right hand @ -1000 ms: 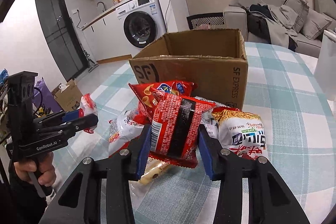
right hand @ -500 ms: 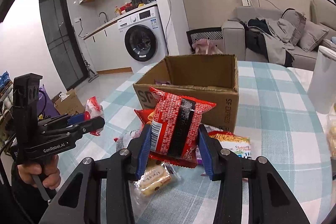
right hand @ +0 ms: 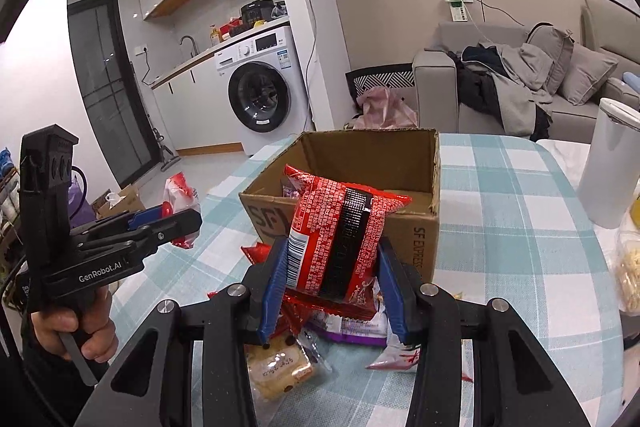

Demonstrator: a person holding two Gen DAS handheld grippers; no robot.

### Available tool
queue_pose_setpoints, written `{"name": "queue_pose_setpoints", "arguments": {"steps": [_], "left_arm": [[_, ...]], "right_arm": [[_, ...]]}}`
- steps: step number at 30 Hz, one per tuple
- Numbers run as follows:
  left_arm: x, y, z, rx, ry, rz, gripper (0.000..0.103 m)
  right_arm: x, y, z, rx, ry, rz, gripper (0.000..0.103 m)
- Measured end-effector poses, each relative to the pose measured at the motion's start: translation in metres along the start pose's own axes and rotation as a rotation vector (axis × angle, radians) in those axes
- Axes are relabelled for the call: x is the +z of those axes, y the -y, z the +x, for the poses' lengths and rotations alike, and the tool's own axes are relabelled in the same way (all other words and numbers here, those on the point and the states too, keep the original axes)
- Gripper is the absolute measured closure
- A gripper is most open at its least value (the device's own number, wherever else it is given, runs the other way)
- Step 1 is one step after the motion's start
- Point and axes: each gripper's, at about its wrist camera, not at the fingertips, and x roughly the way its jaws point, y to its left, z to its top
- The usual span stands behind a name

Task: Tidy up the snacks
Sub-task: 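Lift both bags into the cardboard box and open both tools to release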

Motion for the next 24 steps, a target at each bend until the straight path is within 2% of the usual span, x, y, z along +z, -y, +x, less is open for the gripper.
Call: {"name": "queue_pose_setpoints", "arguments": {"steps": [13,24], "left_arm": [[0.038,0.014,0.024,-0.005,0.022,0.021,0.063],[0.061,0.021,0.06,-0.014,-0.002,0.031,0.063]], "right_arm": [[0.031,0.011,0.004,-0.011,0.025,0.03,0.059],[0.051,0.024,0.023,-0.027,0.019,0.058,0.059]]}}
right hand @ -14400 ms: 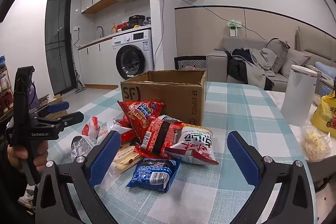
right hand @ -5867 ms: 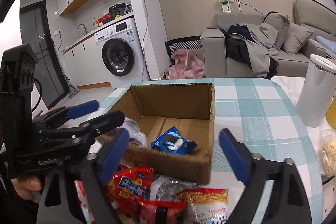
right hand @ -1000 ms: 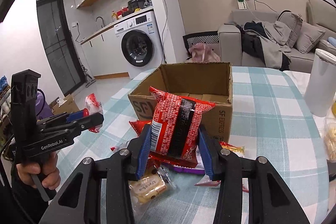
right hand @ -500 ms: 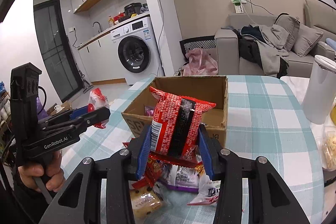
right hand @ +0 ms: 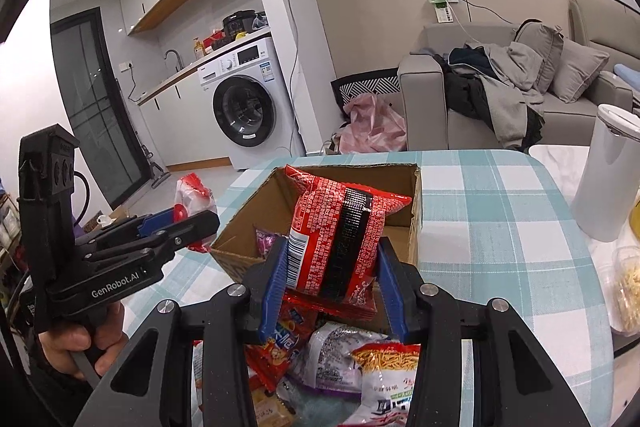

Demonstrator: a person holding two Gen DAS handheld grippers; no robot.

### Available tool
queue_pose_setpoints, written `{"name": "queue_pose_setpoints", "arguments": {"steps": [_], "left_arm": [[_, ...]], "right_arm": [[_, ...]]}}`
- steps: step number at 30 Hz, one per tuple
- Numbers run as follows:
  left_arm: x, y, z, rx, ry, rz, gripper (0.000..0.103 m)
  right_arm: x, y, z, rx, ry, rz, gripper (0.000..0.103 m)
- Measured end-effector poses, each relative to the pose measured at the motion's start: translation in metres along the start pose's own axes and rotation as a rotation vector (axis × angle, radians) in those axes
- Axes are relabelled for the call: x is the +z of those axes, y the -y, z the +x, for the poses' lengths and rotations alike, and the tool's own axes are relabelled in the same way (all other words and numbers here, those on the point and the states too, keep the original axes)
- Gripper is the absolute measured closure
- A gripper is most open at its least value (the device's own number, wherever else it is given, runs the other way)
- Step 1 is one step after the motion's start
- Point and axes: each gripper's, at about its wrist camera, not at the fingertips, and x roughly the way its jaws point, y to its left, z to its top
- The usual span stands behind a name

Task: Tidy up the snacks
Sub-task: 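Lift both bags into the cardboard box and open both tools to release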

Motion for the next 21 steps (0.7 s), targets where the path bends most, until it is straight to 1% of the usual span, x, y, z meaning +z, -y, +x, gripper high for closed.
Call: {"name": "queue_pose_setpoints", "arguments": {"steps": [13,21], "left_arm": [[0.013,0.0,0.052,0.001,-0.027,0.0,0.063],[0.011,0.003,0.071,0.019,-0.039,0.009,0.063]], "right_arm": [[0.008,0.008,0.034,-0.005,-0.02,0.044,0.059],[0.01,0.012,0.049,-0.005,-0.041,0.056,0.059]]}}
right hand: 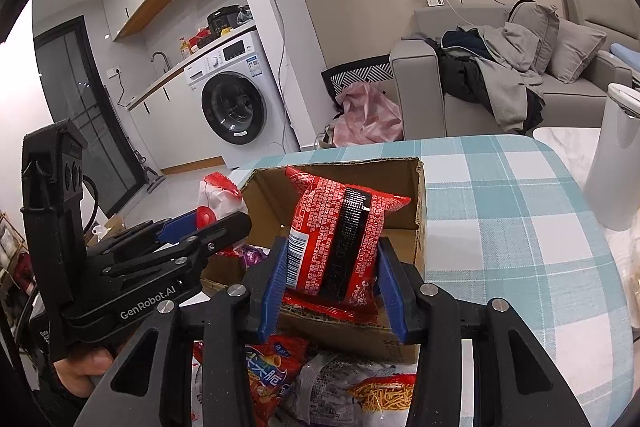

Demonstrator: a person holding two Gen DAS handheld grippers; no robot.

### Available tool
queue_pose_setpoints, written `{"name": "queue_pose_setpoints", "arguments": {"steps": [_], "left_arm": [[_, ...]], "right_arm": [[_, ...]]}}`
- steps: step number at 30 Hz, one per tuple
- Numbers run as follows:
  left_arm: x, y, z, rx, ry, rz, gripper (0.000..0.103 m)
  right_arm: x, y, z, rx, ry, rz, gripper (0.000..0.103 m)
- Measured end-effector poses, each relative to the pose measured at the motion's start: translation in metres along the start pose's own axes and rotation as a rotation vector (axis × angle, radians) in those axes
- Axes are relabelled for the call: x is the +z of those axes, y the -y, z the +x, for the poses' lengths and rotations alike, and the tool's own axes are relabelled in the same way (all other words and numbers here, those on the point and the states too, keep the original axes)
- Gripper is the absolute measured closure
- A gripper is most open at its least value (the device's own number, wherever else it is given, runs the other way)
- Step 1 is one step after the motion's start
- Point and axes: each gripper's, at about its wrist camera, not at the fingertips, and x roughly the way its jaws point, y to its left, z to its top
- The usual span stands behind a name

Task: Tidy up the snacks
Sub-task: 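Lift both bags into the cardboard box and open both tools to release, then withdraw both open tools from the box toward the remaining snacks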

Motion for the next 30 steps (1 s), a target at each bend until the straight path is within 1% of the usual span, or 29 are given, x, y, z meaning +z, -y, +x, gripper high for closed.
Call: {"name": "queue_pose_setpoints", "arguments": {"steps": [6,10,13,15,17,19,20,21,22,23,24,25,26,27,30], "left_arm": [[-0.004,0.003,0.006,0.027,-0.01,0.01,0.063],[-0.007,0.004,0.009,0.042,-0.021,0.002,0.063],[-0.009,0.004,0.011,0.038,-0.041,-0.001,0.063],[-0.009,0.004,0.01,0.033,-0.053,-0.005,0.062],[-0.011,0.006,0.003,0.031,-0.046,0.002,0.057],[-0.012,0.007,-0.004,0.04,-0.039,0.005,0.035],[-0.013,0.007,-0.01,0.041,-0.029,0.005,0.03],[-0.015,0.006,-0.018,0.042,-0.014,0.007,0.022],[-0.016,0.006,-0.024,0.045,-0.006,0.011,0.02],[-0.017,0.006,-0.03,0.052,0.001,0.012,0.019],[-0.019,0.005,-0.036,0.059,0.006,0.009,0.017],[-0.022,0.003,-0.042,0.069,0.008,0.002,0.012],[-0.025,0.002,-0.047,0.078,0.008,-0.009,0.008],[-0.027,0.001,-0.052,0.084,0.008,-0.015,0.002],[-0.037,-0.002,-0.07,0.104,0.024,-0.027,0.001]], "right_arm": [[0.001,0.002,0.012,0.0,-0.023,-0.004,0.059],[0.002,0.003,0.016,-0.019,-0.026,-0.009,0.059],[0.003,0.003,0.02,-0.03,-0.043,-0.008,0.059],[0.003,0.003,0.021,-0.054,-0.04,-0.013,0.059],[0.003,0.002,0.018,-0.057,-0.032,-0.025,0.054],[0.004,0.001,0.014,-0.055,-0.02,-0.029,0.051],[0.004,0.001,0.01,-0.065,-0.014,-0.037,0.05],[0.004,0.0,0.005,-0.076,-0.002,-0.051,0.043],[0.003,0.0,-0.001,-0.08,0.008,-0.059,0.029],[0.002,0.001,-0.007,-0.079,0.02,-0.061,0.023],[0.0,0.003,-0.014,-0.07,0.034,-0.054,0.011],[-0.001,0.005,-0.02,-0.063,0.041,-0.045,0.006],[-0.002,0.007,-0.027,-0.056,0.041,-0.034,0.004],[-0.004,0.009,-0.03,-0.054,0.037,-0.029,0.001],[-0.012,0.012,-0.043,-0.059,0.026,-0.024,0.0]]}}
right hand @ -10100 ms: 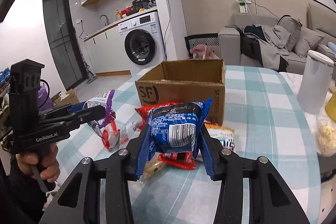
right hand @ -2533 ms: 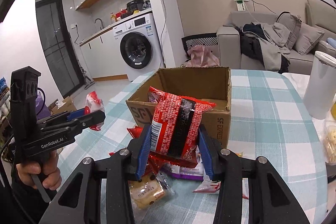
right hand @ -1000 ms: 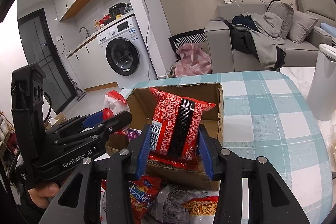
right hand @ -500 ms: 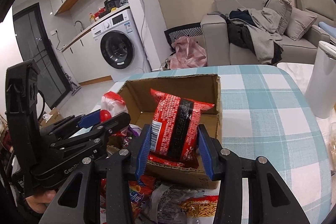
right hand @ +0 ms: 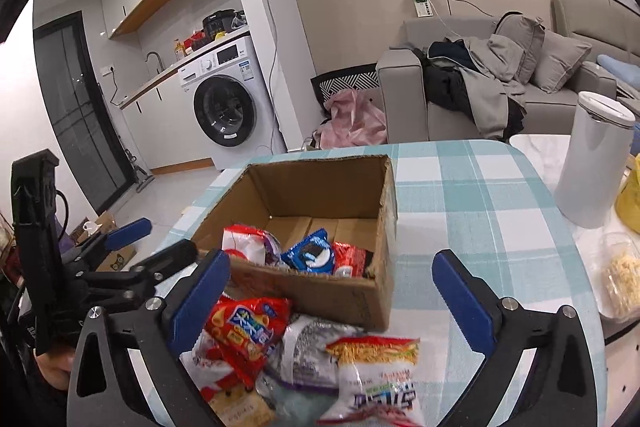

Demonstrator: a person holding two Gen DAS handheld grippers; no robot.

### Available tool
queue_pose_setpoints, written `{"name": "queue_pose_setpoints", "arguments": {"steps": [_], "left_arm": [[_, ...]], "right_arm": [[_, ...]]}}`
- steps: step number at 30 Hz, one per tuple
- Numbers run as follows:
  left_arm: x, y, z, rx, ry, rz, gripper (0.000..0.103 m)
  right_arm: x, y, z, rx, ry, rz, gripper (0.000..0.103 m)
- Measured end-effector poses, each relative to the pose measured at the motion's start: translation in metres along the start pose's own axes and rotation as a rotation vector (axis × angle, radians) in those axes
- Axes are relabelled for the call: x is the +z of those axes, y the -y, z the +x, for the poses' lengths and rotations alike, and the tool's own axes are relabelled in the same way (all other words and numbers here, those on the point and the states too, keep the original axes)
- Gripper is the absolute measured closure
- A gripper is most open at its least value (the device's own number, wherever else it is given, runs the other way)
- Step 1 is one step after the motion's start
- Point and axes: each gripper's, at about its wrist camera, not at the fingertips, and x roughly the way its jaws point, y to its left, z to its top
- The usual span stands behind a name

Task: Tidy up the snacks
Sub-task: 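Withdraw both open tools from the box toward the remaining snacks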

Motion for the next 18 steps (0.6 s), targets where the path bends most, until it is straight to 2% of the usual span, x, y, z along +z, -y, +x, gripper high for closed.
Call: {"name": "queue_pose_setpoints", "arguments": {"steps": [7,18], "left_arm": [[-0.026,-0.001,-0.031,0.064,0.001,-0.006,0.001],[-0.062,-0.012,-0.047,0.088,-0.038,-0.037,0.001]], "right_arm": [[-0.026,0.005,-0.024,-0.02,-0.005,-0.012,0.0],[-0.049,0.008,-0.039,-0.046,-0.025,-0.042,0.0]]}}
